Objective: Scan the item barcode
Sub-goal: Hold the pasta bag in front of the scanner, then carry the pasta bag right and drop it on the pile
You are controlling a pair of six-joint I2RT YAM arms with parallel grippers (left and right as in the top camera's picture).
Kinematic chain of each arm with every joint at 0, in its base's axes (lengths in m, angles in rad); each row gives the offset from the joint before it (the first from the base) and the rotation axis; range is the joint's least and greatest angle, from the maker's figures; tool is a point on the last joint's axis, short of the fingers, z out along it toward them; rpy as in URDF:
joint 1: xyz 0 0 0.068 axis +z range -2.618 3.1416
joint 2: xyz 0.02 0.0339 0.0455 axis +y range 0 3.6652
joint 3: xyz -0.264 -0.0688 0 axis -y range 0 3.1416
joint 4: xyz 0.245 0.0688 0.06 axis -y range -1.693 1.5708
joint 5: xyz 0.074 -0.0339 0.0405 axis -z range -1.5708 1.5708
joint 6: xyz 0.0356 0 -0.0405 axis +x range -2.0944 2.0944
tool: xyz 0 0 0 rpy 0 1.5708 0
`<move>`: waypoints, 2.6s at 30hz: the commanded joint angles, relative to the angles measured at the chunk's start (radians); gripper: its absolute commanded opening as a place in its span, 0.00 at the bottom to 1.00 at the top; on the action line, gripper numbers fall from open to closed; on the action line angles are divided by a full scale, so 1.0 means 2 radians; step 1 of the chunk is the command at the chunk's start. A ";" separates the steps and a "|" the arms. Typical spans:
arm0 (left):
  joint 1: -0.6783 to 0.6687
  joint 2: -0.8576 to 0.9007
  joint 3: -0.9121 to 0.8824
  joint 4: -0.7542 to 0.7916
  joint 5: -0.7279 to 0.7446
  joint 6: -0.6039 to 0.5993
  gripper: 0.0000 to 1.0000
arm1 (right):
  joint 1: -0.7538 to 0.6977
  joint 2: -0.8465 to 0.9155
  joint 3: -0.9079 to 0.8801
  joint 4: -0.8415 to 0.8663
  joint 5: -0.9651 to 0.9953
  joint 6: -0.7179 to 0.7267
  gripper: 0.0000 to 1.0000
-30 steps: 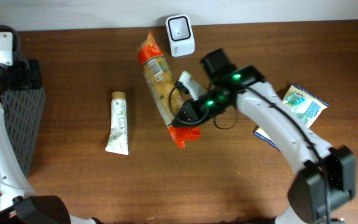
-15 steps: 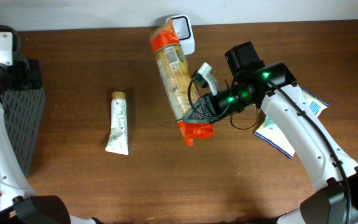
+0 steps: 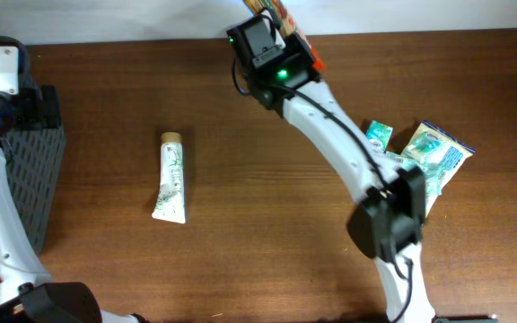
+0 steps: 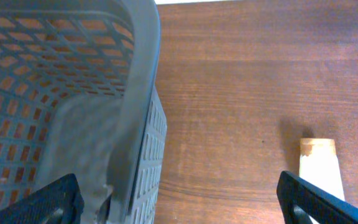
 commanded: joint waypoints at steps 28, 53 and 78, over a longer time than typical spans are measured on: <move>0.003 0.000 0.002 0.000 0.004 0.008 0.99 | -0.024 0.077 0.016 0.079 0.125 -0.030 0.04; 0.003 0.000 0.002 0.000 0.004 0.008 0.99 | -0.315 -0.161 -0.314 -0.317 -0.330 0.319 0.42; 0.003 0.000 0.002 0.000 0.004 0.008 0.99 | 0.075 -0.073 -0.168 -0.023 -0.566 0.343 0.64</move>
